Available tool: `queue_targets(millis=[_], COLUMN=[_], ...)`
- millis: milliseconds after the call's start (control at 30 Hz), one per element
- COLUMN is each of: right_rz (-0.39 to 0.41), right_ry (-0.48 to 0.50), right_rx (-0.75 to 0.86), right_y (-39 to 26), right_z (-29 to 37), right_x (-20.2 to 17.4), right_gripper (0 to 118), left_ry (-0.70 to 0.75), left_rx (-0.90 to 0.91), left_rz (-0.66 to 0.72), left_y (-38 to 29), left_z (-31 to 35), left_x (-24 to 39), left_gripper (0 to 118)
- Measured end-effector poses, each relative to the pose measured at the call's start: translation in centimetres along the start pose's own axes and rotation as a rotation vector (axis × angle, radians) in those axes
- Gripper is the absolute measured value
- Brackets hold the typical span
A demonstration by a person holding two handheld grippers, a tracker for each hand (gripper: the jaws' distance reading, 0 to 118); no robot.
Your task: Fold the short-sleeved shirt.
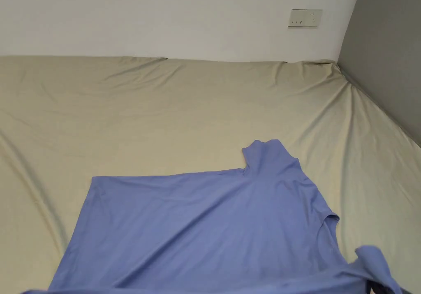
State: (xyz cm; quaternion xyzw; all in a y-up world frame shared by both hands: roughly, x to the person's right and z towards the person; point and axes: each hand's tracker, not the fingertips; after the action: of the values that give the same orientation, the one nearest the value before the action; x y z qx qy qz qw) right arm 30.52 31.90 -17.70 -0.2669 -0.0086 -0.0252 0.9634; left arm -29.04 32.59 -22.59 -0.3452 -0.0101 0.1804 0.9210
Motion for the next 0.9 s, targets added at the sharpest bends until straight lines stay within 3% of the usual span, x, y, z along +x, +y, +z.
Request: queue_targets(millis=[133, 267, 333, 400, 467, 500, 533, 567, 633, 733, 833, 900], right_rz=[0.081, 0.065, 0.017, 0.035, 0.074, 0.105, 0.123, 0.129, 0.113, 0.07, 0.043, 0.015], right_ry=[0.004, 0.017, 0.014, 0.004, -0.02, -0.043, -0.09, -0.136, -0.192, -0.202, -0.183, -0.153], right_rx=[-0.066, -0.187, -0.23, -0.266, -0.289, -0.295, -0.294, -0.274, -0.149, 0.094, 0.236, 0.324], right_y=[2.8, 3.1, 2.9, 2.6, 2.1, 1.9, 1.7, 1.7, 2.1, 3.1, 4.0, 3.9], right_z=[-8.7, -17.6, -20.9, -23.1, -24.4, -24.9, -24.9, -24.5, -22.3, -16.3, -9.8, -6.0], right_x=[0.6, 1.5, 2.1, 2.3, 2.3, 2.3, 2.3, 2.4, 2.5, 1.8, 0.2, -0.8], right_gripper=[8, 8, 8, 9, 18, 31, 55, 67, 69, 69, 69, 57], left_ry=[0.056, 0.113, 0.121, 0.137, 0.155, 0.157, 0.164, 0.184, 0.199, 0.096, 0.021, 0.021], left_rx=[-0.056, -0.136, -0.168, -0.2, -0.21, -0.206, -0.184, -0.15, -0.028, 0.23, 0.432, 0.508], left_rz=[-0.046, -0.049, -0.036, -0.051, -0.064, -0.075, -0.089, -0.109, -0.17, -0.223, -0.233, -0.235], left_y=[3.4, 4.7, 4.9, 4.4, 4.0, 3.8, 3.6, 3.6, 3.5, 2.9, 1.6, 0.5], left_z=[-8.0, -16.4, -19.4, -21.2, -22.0, -21.8, -22.2, -21.6, -19.1, -13.0, -6.3, -2.9], left_x=[1.1, 1.3, 1.2, 1.0, 0.9, 0.8, -0.3, -0.2, 0.2, 1.5, 3.6, 5.1], left_gripper=[6, 6, 6, 6, 6, 7, 16, 30, 77, 111, 112, 90])
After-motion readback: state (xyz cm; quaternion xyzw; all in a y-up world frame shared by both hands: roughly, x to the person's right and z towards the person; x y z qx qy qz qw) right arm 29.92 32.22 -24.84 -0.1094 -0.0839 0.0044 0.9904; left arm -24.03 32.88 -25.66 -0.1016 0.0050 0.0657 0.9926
